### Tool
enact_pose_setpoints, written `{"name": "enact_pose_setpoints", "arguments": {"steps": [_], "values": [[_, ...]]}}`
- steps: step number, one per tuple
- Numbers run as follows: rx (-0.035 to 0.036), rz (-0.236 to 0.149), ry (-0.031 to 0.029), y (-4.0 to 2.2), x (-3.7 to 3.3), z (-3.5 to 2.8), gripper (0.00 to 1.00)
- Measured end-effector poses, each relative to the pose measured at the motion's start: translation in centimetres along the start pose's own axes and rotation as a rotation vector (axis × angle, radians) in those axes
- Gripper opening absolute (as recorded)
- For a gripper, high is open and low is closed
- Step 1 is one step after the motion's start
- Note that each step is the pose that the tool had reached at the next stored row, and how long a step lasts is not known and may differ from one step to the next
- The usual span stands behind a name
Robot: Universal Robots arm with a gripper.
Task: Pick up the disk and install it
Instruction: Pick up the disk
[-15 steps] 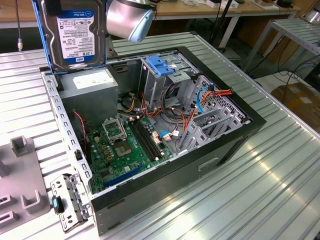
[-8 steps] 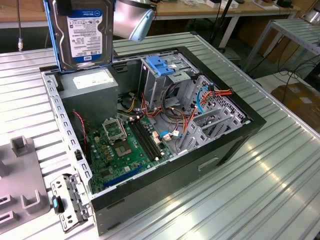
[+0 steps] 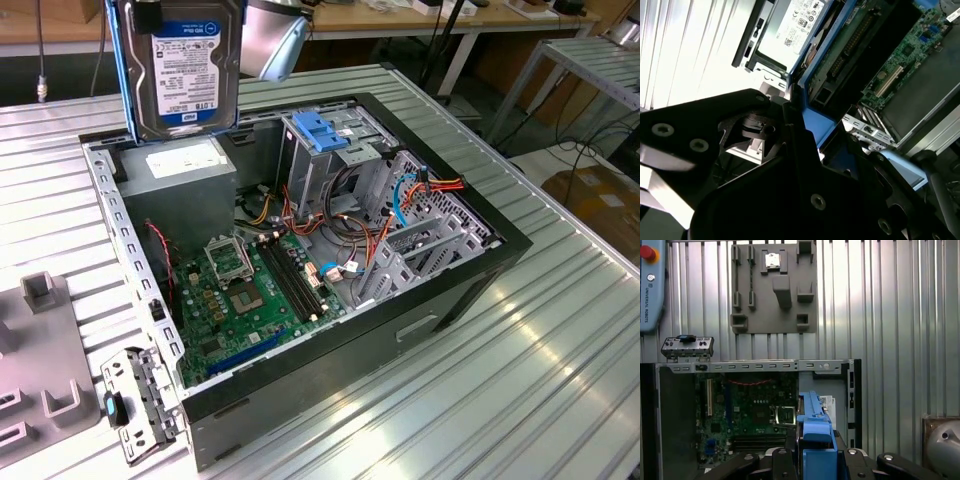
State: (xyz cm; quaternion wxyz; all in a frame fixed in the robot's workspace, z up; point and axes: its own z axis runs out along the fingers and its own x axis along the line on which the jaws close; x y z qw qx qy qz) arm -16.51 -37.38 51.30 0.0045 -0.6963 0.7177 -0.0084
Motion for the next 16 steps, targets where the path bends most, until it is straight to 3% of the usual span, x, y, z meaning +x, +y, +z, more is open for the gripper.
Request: {"name": "enact_pose_setpoints", "arguments": {"steps": [5,16], "values": [[-0.0001,0.000,0.0000,-0.42,0.41,0.05,0.37],[0.0000,0.000,0.0000,-1.50,0.56,0.12,0.37]]}}
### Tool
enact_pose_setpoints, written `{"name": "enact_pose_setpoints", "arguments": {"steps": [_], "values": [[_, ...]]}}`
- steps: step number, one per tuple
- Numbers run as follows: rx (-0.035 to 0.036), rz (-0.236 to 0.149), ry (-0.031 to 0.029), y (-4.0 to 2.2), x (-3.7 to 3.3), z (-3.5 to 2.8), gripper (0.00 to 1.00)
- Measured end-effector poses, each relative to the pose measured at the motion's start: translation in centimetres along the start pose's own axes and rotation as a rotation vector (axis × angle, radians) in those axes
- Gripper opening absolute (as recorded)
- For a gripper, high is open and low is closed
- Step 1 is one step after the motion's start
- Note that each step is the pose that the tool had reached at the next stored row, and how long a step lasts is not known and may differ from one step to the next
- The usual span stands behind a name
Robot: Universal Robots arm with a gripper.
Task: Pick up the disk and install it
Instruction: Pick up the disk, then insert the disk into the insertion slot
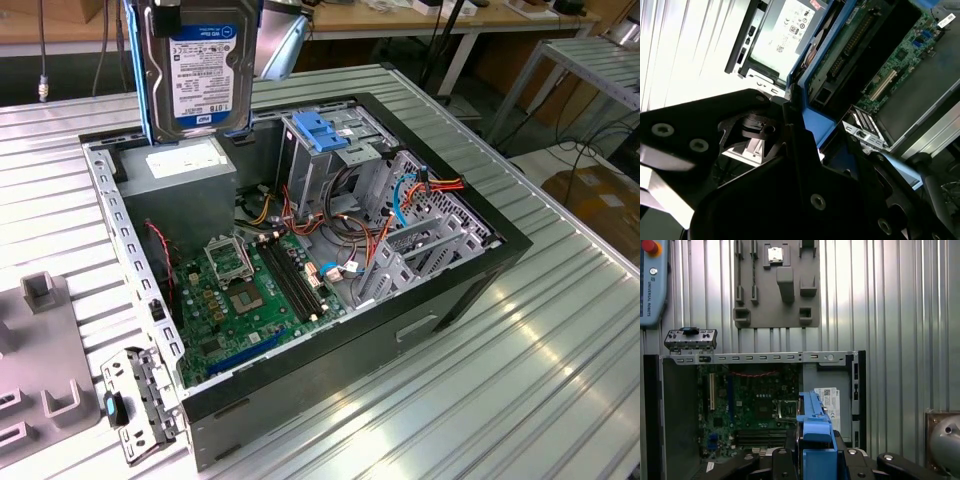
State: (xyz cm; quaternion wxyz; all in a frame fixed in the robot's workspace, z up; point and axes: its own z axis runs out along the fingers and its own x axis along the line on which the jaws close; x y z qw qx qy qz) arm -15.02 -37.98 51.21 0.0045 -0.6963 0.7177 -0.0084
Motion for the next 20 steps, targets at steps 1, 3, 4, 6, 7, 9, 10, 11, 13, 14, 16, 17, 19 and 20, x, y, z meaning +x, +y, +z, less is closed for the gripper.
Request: {"name": "enact_pose_setpoints", "arguments": {"steps": [1,3,4,6,7,9,10,11,13,14,16,17,19,20], "values": [[0.0000,0.000,0.0000,-0.25,0.01,0.01,0.37],[0.0000,0.000,0.0001,-0.38,0.01,0.01,0.37],[0.0001,0.000,0.0000,-0.40,0.01,0.01,0.37],[0.0000,0.000,0.0000,-0.44,0.00,0.01,0.37],[0.0000,0.000,0.0000,-0.47,0.00,0.01,0.37],[0.0000,0.000,0.0000,-0.50,0.00,0.02,0.37],[0.0000,0.000,0.0000,-0.52,0.00,0.01,0.37],[0.0000,0.000,0.0001,-0.53,0.00,0.01,0.37],[0.0000,0.000,0.0000,-0.58,0.00,0.02,0.37],[0.0000,0.000,0.0000,-0.60,-0.01,0.02,0.37],[0.0000,0.000,0.0000,-0.63,-0.01,0.02,0.37],[0.0000,0.000,0.0001,-0.65,-0.01,0.02,0.37],[0.0000,0.000,0.0000,-0.68,-0.01,0.02,0.37],[0.0000,0.000,0.0000,-0.71,-0.01,0.02,0.37]]}}
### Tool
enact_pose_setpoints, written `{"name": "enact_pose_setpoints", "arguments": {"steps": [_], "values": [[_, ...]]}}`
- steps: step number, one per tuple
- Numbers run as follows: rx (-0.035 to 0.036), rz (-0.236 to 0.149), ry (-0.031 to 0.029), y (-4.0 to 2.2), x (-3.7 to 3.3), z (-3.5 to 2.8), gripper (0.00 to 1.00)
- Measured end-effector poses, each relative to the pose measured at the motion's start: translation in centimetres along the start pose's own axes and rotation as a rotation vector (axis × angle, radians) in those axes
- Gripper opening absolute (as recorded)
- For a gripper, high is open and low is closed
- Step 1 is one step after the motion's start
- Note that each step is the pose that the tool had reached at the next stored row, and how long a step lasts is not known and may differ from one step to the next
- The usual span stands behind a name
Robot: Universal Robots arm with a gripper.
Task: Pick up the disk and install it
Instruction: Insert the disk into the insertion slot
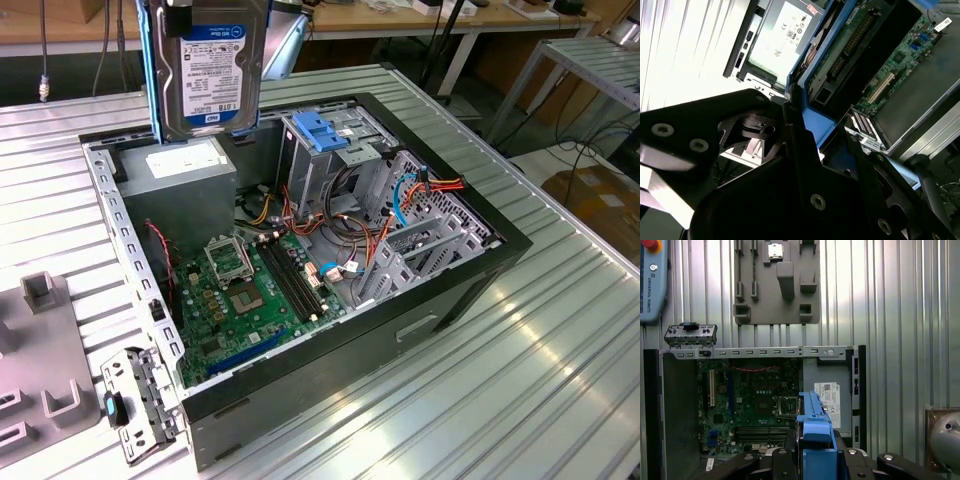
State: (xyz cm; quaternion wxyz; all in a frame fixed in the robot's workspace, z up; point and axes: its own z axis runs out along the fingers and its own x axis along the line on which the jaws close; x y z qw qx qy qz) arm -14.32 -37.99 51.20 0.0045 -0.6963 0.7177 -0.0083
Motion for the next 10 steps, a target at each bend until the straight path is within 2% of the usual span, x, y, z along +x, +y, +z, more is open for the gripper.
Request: {"name": "enact_pose_setpoints", "arguments": {"steps": [10], "values": [[0.0000,0.000,0.0000,-0.22,-0.01,0.00,0.37]]}}
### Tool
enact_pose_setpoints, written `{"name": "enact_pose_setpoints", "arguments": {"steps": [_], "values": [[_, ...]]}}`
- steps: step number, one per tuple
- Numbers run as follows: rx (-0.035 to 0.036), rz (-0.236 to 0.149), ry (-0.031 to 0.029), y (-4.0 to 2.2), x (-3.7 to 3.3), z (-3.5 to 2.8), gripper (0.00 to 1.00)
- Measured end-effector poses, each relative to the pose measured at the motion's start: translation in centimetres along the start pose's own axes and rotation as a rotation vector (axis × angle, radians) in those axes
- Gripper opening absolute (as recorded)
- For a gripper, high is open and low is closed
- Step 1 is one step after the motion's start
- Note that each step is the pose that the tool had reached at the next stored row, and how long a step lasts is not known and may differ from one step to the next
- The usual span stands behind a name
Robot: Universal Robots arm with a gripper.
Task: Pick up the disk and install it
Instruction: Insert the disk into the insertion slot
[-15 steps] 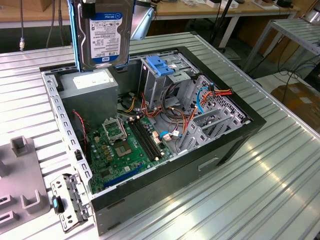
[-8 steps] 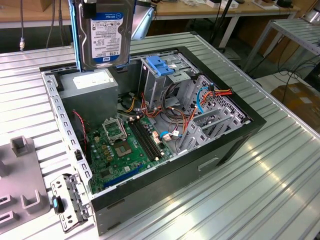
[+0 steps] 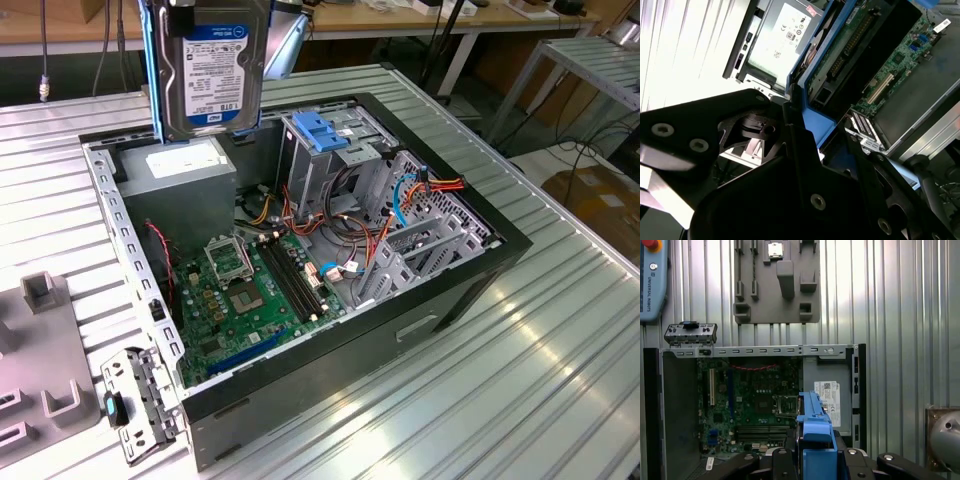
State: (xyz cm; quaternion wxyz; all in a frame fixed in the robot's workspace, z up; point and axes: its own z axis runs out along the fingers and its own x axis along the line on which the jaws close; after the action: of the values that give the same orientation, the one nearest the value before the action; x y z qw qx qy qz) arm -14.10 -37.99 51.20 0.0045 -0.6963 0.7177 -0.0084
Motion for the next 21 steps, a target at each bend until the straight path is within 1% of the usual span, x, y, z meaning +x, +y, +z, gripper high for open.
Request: {"name": "enact_pose_setpoints", "arguments": {"steps": [8,10,21], "values": [[0.0000,0.000,0.0000,-0.05,0.10,0.00,0.37],[0.0001,0.000,0.0013,-0.22,0.11,0.01,0.37],[0.0001,0.000,0.0020,-0.44,0.10,0.04,0.37]]}}
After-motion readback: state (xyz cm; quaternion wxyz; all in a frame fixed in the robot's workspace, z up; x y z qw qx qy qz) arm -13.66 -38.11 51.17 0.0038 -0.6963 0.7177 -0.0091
